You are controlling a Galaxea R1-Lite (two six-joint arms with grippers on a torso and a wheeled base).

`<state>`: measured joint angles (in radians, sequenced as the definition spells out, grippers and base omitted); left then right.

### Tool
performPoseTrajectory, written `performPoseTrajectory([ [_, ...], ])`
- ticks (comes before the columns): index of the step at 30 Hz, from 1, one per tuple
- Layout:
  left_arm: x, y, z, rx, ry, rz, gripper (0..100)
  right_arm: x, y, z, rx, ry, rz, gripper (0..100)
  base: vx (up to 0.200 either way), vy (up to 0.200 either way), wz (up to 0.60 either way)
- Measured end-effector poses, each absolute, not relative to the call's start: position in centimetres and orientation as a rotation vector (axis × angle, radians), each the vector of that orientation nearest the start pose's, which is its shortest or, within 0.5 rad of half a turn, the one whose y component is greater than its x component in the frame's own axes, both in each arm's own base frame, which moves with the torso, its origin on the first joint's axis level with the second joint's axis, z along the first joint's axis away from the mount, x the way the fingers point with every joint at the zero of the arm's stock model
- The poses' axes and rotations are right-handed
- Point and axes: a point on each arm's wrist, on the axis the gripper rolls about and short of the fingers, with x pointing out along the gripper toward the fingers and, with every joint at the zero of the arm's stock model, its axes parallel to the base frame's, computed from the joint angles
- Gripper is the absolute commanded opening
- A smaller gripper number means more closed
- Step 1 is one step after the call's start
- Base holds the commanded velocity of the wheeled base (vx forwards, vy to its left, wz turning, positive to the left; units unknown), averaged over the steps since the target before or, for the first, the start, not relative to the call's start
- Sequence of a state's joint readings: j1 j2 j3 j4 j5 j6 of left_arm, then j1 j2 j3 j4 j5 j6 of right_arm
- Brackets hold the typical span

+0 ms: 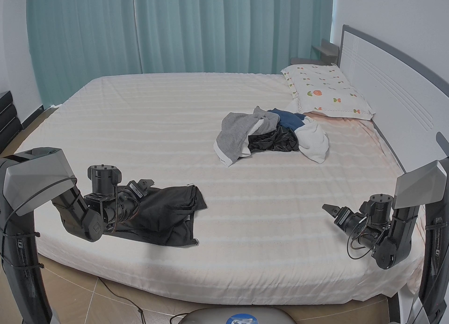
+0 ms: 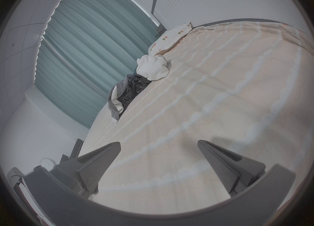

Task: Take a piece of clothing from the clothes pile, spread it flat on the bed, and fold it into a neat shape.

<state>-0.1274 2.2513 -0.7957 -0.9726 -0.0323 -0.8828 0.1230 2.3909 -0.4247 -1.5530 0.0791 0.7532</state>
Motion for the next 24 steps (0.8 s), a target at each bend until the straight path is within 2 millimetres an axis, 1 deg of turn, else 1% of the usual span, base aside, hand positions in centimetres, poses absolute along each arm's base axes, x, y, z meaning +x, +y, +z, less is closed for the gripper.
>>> performPoseTrajectory([
  [7,38.1,-3.4,2.9,-0.911,0.478,0.101,100,31.2,4.2,-2.8,0.727,0.474,0.037,100,0.000,0.200,0.00],
  [10,38.3,-3.3,3.0,-0.916,0.476,0.094,100,31.2,4.2,-2.8,0.726,0.473,0.035,100,0.000,0.200,0.00],
  [18,38.4,-2.9,2.7,-0.984,0.543,0.095,100,31.3,4.3,-2.7,0.725,0.472,0.039,100,0.000,0.200,0.00],
  [24,39.1,-2.0,3.0,-1.008,0.541,0.123,100,31.2,4.7,-2.4,0.721,0.467,0.054,100,0.000,0.200,0.00],
])
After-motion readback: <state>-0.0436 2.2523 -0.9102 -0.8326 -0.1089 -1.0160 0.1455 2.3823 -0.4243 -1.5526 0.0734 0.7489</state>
